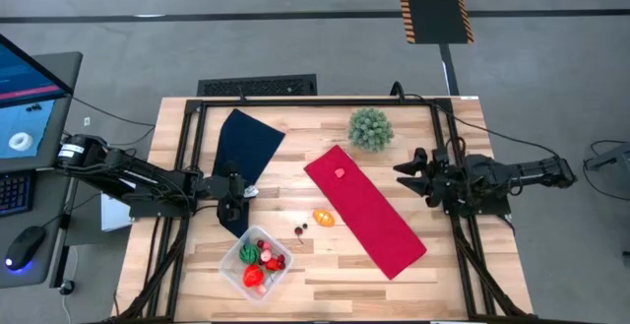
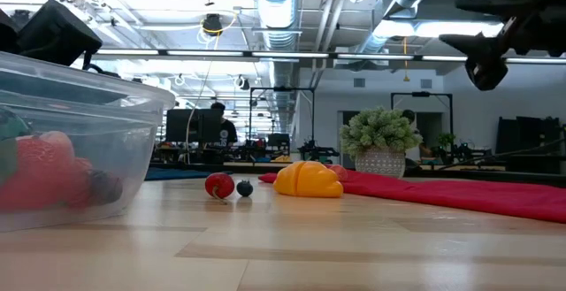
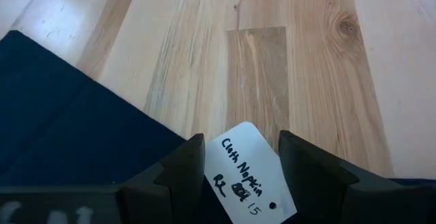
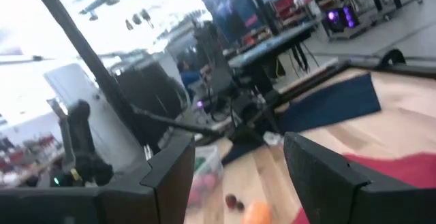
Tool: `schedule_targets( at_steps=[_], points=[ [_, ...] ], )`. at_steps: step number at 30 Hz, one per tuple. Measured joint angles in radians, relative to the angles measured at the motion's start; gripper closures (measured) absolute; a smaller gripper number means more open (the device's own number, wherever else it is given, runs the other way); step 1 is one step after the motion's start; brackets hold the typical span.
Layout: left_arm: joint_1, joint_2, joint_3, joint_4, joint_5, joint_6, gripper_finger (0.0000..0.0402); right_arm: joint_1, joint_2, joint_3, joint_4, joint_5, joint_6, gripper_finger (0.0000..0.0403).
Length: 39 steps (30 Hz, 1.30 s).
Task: Pick and placing Produce into tupperware
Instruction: Put the croissant into the transparent bin
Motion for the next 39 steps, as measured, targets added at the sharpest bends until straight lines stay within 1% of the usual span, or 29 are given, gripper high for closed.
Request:
schedule_targets(
  at_steps=[3,7,10,14,17,22,25,32,34,39],
  points=[
    [0.0,0.0,0.0,0.0,0.0,0.0,0.0221,0.016,0.072,0.03,0.006,0.001,-0.001,0.0154],
    [0.0,0.0,0.0,0.0,0.0,0.0,0.0221,0.047,0.221,0.084,0.0,0.01,-0.019,0.0154],
    [0.0,0.0,0.0,0.0,0.0,0.0,0.0221,0.076,0.365,0.151,0.002,0.054,-0.037,0.0154],
    [0.0,0.0,0.0,0.0,0.0,0.0,0.0221,0.096,0.558,0.255,-0.005,0.082,-0.059,0.0154],
    [0.0,0.0,0.0,-0.001,0.0,-0.009,0.0221,0.093,0.666,0.319,0.003,0.089,-0.117,0.0154],
    [0.0,0.0,0.0,-0.001,0.0,-0.009,0.0221,0.104,0.828,0.429,0.0,0.089,-0.117,0.0154],
    [0.0,0.0,0.0,-0.001,0.0,-0.009,0.0221,0.108,0.913,0.491,-0.064,0.065,-0.101,0.0154],
    [0.0,0.0,0.0,-0.001,0.0,-0.01,0.0221,0.091,1.091,0.614,-0.259,-0.082,0.036,0.0153],
    [0.0,0.0,0.0,-0.001,0.0,-0.01,0.0221,0.1,1.139,0.648,-0.307,-0.09,0.059,0.0153],
    [0.0,0.0,0.0,-0.001,0.0,-0.01,0.0221,0.115,1.253,0.746,-0.438,-0.083,0.054,0.0153]
  ],
)
